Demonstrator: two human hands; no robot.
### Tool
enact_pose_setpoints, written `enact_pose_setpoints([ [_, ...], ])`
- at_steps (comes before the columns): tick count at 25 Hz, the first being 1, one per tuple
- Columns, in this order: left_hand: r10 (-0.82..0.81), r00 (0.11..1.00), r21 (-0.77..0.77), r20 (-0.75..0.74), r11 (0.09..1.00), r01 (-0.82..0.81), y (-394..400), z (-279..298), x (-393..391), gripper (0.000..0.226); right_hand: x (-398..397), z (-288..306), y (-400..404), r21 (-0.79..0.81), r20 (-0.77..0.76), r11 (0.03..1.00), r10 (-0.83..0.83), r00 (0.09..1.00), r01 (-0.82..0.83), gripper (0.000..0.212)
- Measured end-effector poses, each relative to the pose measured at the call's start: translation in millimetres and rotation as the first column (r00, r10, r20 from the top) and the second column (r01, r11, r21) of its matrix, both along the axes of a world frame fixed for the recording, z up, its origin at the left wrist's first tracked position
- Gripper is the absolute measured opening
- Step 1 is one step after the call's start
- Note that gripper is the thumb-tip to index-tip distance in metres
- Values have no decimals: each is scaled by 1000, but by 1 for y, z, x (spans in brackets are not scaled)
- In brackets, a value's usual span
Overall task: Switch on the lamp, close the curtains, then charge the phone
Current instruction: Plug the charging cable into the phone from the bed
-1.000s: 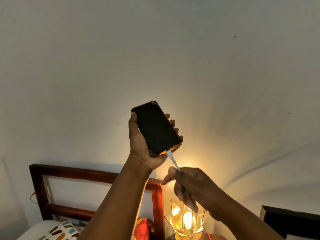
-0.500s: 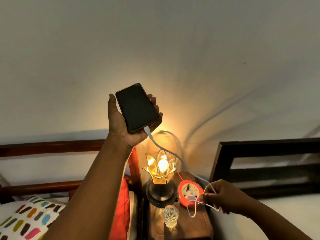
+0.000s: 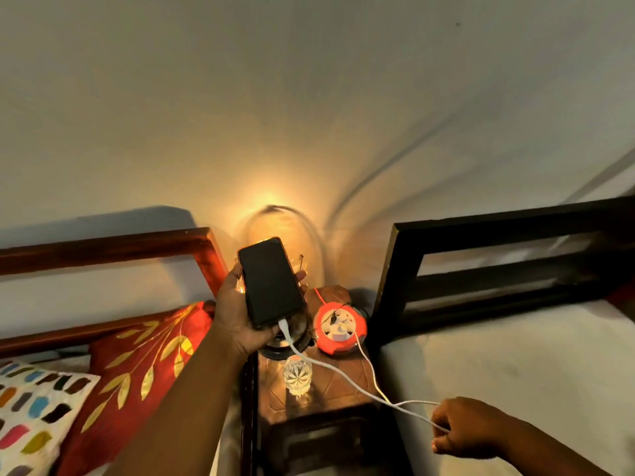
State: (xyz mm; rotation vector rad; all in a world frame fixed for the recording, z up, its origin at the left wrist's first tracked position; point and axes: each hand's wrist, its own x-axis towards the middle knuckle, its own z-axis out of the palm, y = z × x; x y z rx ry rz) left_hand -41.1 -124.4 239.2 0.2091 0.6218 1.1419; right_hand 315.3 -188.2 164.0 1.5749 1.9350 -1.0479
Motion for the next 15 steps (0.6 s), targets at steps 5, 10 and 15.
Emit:
enact_pose_setpoints([
  [5, 27, 999, -240, -36, 970, -35, 11, -90, 49, 74, 51, -83, 20, -87, 170, 996, 7, 985, 8, 27],
  [10, -22, 988, -357, -151, 933, -33, 16, -157, 98, 67, 83, -159, 42, -136, 243, 989, 97, 965, -65, 14],
  [15, -67, 968, -478, -243, 876, -60, 11, -200, 128, 76, 88, -208, 58, -120, 253, 968, 243, 937, -219, 38],
])
